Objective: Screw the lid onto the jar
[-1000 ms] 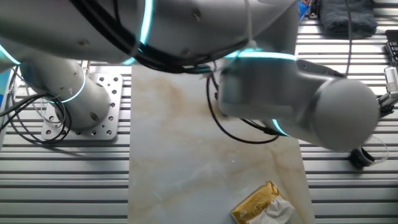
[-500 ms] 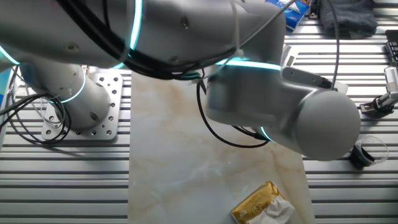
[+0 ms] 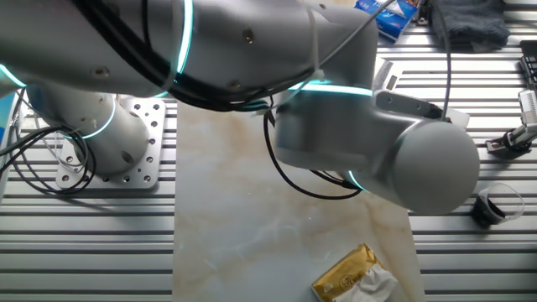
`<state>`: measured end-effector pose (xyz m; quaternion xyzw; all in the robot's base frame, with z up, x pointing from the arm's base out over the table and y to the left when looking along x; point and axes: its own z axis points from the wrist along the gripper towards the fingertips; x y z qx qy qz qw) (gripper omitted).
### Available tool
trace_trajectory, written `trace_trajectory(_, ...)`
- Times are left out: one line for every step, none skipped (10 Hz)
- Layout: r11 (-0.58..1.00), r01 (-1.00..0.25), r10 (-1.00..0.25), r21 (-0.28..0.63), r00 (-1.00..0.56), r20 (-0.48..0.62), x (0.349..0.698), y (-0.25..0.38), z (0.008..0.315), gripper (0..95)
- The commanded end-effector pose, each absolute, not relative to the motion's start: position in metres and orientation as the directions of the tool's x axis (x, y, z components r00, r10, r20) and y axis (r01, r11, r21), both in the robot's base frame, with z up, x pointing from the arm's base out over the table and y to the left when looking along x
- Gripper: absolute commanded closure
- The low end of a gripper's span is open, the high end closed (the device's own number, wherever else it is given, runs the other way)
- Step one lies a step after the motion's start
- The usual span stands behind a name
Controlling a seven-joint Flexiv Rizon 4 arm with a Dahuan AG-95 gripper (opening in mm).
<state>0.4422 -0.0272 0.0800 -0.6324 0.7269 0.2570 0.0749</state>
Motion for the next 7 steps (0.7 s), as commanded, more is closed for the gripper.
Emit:
trace_trajectory(0.069, -0.958, -0.881, 0.277, -0.189, -0.434, 0.443, -0.027, 0.078, 76.0)
trace_trajectory(0.069, -0.960, -0.880, 0.272, -0.187, -0.436, 0.443, -0.026, 0.072, 76.0)
trace_trajectory(0.070, -0.961, -0.880, 0.267, -0.185, -0.438, 0.443, -0.026, 0.069, 76.0)
trace_trajectory(0.067, -0.962, -0.878, 0.263, -0.182, -0.443, 0.443, -0.025, 0.066, 76.0)
trace_trajectory(0.065, -0.963, -0.878, 0.261, -0.180, -0.444, 0.443, -0.025, 0.064, 76.0)
trace_trajectory(0.066, -0.963, -0.878, 0.260, -0.180, -0.443, 0.442, -0.024, 0.063, 76.0)
trace_trajectory(0.066, -0.964, -0.878, 0.258, -0.179, -0.444, 0.442, -0.023, 0.059, 76.0)
